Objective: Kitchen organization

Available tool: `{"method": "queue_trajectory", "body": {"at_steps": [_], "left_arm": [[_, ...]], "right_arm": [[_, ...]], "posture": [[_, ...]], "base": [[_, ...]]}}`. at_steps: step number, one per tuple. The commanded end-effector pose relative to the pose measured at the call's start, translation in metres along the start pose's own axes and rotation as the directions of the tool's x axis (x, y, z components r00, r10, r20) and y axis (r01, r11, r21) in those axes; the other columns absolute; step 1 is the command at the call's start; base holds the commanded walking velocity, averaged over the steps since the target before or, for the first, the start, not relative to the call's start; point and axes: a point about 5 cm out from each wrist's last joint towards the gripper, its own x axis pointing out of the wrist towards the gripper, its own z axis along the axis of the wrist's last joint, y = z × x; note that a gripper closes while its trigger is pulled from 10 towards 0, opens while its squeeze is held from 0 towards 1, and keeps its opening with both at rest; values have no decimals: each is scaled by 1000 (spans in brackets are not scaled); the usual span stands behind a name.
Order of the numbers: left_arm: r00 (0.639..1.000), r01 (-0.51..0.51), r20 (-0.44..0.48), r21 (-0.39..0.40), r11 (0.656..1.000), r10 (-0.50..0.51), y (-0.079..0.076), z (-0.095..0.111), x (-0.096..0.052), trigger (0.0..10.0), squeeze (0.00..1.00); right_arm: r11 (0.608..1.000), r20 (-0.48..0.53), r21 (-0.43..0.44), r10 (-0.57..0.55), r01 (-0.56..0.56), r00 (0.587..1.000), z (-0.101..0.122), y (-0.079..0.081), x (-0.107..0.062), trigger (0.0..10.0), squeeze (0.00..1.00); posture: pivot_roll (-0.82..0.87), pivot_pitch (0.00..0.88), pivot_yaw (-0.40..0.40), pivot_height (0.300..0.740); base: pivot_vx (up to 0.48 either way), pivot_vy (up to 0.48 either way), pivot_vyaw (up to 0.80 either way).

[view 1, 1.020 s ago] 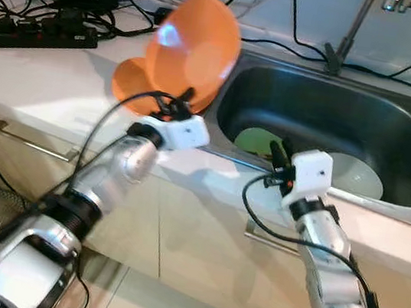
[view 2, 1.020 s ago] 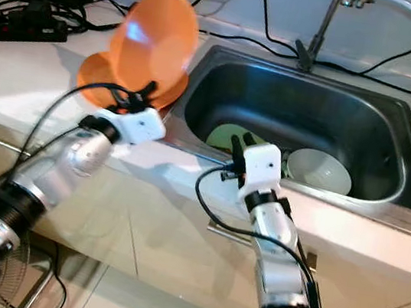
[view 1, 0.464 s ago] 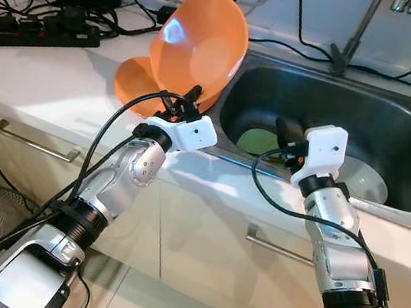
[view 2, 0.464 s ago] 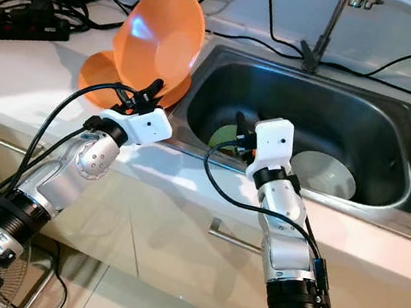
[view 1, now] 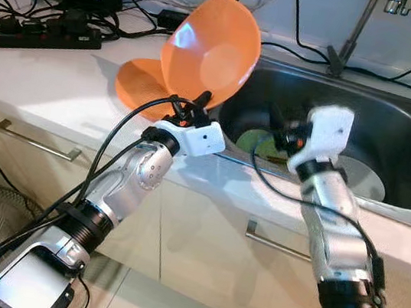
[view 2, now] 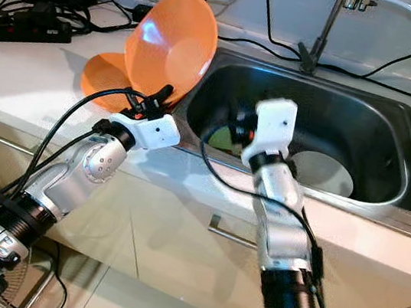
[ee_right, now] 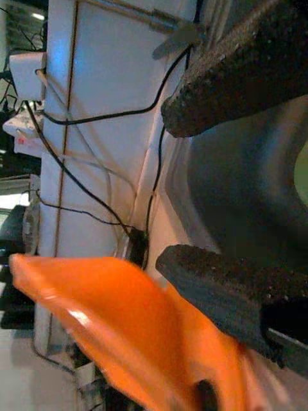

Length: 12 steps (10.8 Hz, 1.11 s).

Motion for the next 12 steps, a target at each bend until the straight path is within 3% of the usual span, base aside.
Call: {"method": "queue_trajectory", "body": {"at_steps": [1,5,9,12], "left_arm": [[999,-13,41,17,1000,13,6,10,4,10000,0],[999,26,36,45,999,-27,-1,7,2,10000,0],[998,42,37,61,997,-44,-2,6,2,10000,0],[997,63,47,78,995,-67,-5,7,2,10000,0]], "right_arm": [[999,21,37,-7,6,1000,11,1,5,10000,0],[963,-36,267,-38,46,999,19,4,14,10000,0],[931,-15,365,-2,8,1000,28,14,18,10000,0],[927,-20,374,13,-5,1000,27,19,21,10000,0]], "posture": [[115,0,9,740],[116,0,11,740],[123,0,12,740],[132,0,14,740]], "base": [[0,0,0],[0,0,0],[0,0,0],[0,0,0]]}}
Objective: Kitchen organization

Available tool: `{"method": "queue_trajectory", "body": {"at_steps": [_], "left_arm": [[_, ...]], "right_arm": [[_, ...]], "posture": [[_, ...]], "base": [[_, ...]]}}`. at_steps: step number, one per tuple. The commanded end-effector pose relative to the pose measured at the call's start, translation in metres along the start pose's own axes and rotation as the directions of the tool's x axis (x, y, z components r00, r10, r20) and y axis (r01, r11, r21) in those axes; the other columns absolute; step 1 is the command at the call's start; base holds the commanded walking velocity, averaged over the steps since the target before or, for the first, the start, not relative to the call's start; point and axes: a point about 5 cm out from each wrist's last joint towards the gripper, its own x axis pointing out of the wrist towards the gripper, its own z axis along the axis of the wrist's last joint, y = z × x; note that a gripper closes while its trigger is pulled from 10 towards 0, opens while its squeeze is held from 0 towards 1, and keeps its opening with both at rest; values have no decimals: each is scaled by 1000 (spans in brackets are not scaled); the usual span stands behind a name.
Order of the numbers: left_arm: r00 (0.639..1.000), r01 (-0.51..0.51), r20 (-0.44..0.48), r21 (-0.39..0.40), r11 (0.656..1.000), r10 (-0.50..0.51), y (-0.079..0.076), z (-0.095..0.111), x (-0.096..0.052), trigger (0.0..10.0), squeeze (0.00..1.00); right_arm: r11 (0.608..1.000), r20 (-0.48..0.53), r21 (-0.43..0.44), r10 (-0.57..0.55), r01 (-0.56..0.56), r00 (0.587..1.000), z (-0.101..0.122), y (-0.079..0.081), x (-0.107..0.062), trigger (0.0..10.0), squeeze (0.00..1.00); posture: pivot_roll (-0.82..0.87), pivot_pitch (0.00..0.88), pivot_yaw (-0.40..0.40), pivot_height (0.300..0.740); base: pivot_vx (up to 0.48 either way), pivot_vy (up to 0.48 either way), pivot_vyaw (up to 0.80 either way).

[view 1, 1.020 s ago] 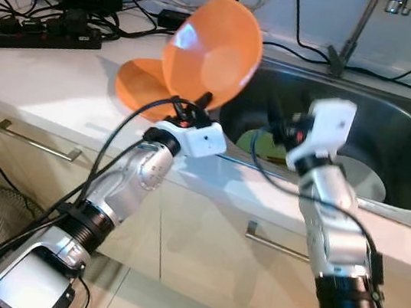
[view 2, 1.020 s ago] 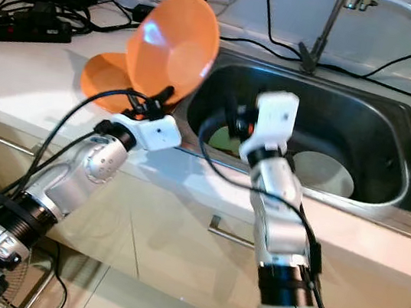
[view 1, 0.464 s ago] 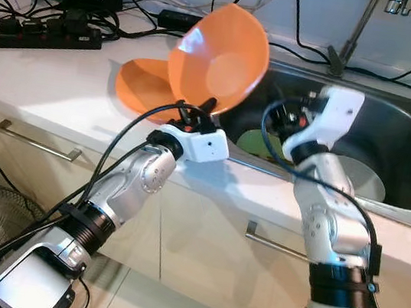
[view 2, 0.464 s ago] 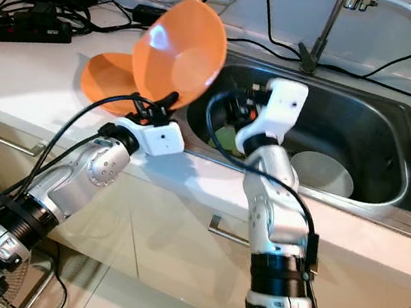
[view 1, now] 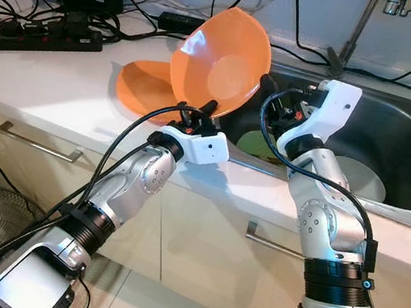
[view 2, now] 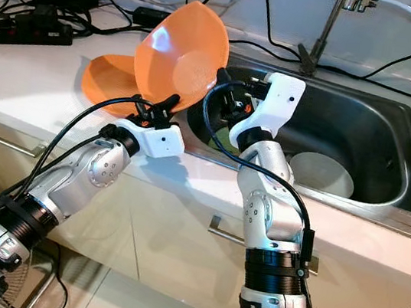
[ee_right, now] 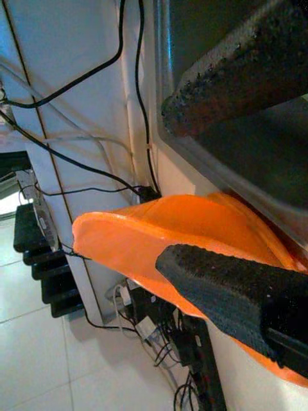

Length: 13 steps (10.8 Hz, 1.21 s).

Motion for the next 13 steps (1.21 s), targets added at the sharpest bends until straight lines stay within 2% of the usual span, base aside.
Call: {"method": "queue_trajectory", "body": {"at_steps": [1,4,9,13], "left_arm": [[1000,7,29,22,1000,-7,3,4,3,10000,0],[999,19,36,29,999,-20,2,5,2,10000,0],[996,29,88,52,998,-33,-2,13,0,10000,0],[994,11,110,73,997,-20,-1,17,-3,10000,0]], "right_arm": [[1000,25,18,17,-17,1000,6,5,4,10000,0],[998,55,56,23,-26,998,8,10,7,10000,0],[999,2,33,-11,11,1000,-3,2,9,10000,0],[999,-8,31,-14,15,1000,-5,0,12,10000,0]], "posture": [[136,0,12,740],[141,0,8,740],[146,0,1,740],[155,0,-5,740]], "base": [[0,0,0],[0,0,0],[0,0,0],[0,0,0]]}}
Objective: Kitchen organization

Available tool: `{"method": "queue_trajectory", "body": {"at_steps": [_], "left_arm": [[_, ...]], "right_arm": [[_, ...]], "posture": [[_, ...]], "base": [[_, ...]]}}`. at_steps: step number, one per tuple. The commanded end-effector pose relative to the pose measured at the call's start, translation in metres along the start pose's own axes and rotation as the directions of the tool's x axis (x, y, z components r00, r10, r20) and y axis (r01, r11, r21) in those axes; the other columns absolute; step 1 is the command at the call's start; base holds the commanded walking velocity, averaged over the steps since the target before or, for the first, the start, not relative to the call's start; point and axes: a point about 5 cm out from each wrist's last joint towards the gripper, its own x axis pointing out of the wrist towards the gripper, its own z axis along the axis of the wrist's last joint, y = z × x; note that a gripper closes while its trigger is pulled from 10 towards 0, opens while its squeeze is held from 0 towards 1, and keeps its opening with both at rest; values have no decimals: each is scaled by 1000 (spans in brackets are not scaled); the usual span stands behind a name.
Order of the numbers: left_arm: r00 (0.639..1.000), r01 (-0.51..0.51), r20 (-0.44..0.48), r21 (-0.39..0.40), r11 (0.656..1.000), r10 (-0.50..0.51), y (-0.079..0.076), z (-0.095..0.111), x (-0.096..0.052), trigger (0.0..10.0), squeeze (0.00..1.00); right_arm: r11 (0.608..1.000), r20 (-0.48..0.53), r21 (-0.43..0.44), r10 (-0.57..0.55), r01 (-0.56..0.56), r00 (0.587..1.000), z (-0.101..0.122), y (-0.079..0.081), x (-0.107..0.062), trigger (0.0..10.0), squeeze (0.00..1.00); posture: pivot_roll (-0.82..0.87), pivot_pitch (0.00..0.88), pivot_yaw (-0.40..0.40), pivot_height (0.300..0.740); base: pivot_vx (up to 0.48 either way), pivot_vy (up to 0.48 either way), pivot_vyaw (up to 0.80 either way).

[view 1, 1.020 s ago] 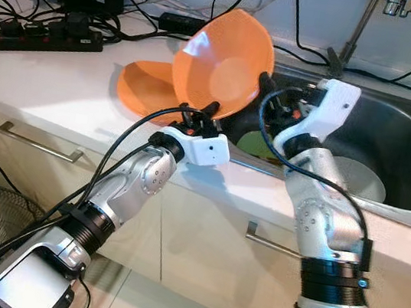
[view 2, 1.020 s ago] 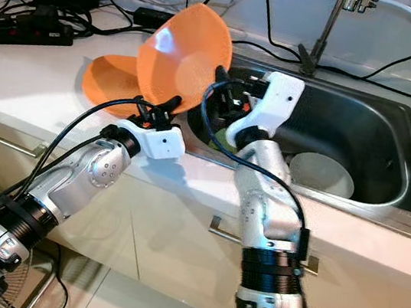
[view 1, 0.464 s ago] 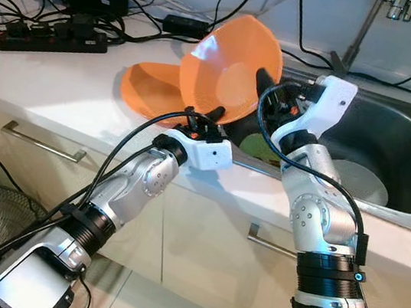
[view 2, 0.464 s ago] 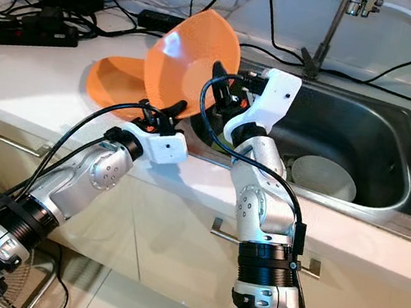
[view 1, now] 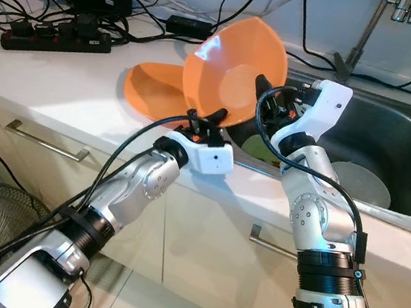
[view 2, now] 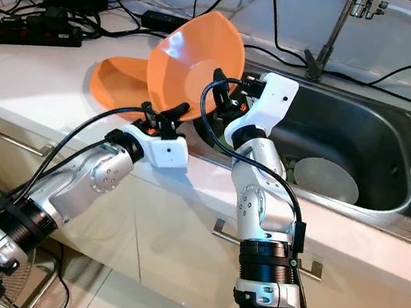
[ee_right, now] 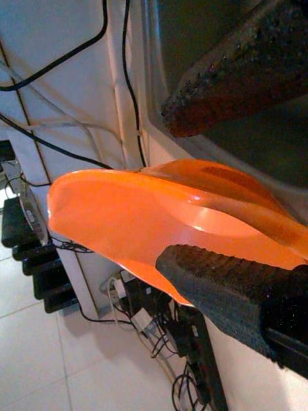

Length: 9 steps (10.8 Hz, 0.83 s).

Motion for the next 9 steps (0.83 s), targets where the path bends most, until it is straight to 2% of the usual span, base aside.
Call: {"method": "queue_trajectory", "body": {"at_steps": [1,2,3,9], "left_arm": [[999,-25,44,19,1000,24,5,7,0,10000,0],[999,-19,49,26,999,18,3,8,-1,10000,0],[999,-20,49,29,999,18,3,8,-2,10000,0],[999,-10,36,66,998,8,2,2,-6,10000,0]], "right_arm": [[1000,21,-8,4,-4,1000,6,2,4,10000,0],[1000,21,-7,4,-4,1000,6,2,5,4431,0],[1000,22,-7,3,-3,1000,6,2,5,0,0],[1000,34,-2,-11,11,999,8,0,7,0,0]], "posture": [[156,0,-8,740],[156,0,-9,740],[158,0,-10,740],[164,0,-13,740]], "base": [[0,0,0],[0,0,0],[0,0,0],[0,0,0]]}}
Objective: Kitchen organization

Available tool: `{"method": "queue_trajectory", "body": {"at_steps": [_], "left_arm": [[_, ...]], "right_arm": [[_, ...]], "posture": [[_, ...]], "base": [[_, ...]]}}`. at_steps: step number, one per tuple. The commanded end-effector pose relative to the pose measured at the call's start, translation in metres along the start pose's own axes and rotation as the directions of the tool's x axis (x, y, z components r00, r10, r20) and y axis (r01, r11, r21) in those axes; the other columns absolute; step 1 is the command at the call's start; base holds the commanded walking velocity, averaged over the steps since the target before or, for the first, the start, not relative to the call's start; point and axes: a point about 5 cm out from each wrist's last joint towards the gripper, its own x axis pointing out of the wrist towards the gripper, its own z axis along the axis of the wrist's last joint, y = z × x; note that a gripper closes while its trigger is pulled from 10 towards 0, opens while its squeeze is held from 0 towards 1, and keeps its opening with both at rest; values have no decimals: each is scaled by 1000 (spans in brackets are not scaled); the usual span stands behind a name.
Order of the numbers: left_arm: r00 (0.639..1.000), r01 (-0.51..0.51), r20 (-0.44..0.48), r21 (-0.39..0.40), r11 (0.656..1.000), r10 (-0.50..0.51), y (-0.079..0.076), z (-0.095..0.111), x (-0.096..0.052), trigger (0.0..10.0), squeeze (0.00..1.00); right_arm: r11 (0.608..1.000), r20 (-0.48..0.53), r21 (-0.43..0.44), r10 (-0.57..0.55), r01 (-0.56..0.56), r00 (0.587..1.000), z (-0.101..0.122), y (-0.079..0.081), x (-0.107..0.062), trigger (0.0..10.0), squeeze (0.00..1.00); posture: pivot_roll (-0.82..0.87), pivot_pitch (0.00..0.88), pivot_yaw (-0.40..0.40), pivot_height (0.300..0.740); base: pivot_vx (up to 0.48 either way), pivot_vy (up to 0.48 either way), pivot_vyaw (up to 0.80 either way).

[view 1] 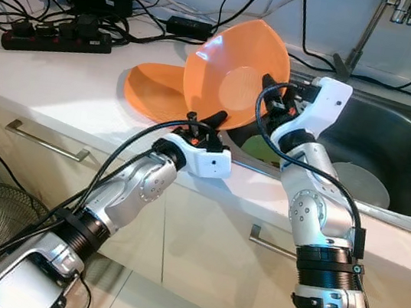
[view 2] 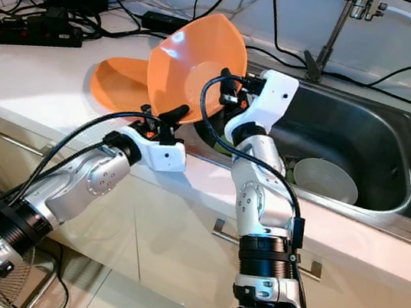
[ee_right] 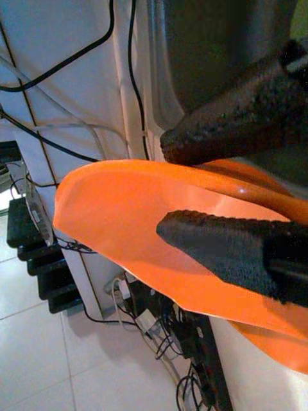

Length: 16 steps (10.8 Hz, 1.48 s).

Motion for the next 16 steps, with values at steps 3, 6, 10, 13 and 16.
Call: {"method": "queue_trajectory", "body": {"at_steps": [3,6,10,13,16], "left_arm": [[1000,-15,24,24,1000,14,3,3,-3,10000,0],[1000,-22,19,52,998,21,6,-1,-2,10000,0],[999,-35,21,35,999,35,8,-2,-2,10000,1000],[999,-46,30,28,999,45,10,-1,-2,10000,1000],[998,-62,19,6,998,61,11,-1,-3,10000,0]], "right_arm": [[1000,12,-2,-1,1,1000,4,1,3,0,0],[1000,-2,-10,3,-3,1000,1,1,2,0,0],[1000,-11,-17,8,-8,1000,-2,2,0,0,0],[998,10,-21,-65,65,998,2,-8,2,0,0],[973,111,6,-228,229,967,24,-38,2,0,0]], "posture": [[164,0,-12,740],[159,0,-6,740],[161,0,-3,740],[163,0,-3,740],[162,0,-3,740]], "base": [[0,0,0],[0,0,0],[0,0,0],[0,0,0],[0,0,0]]}}
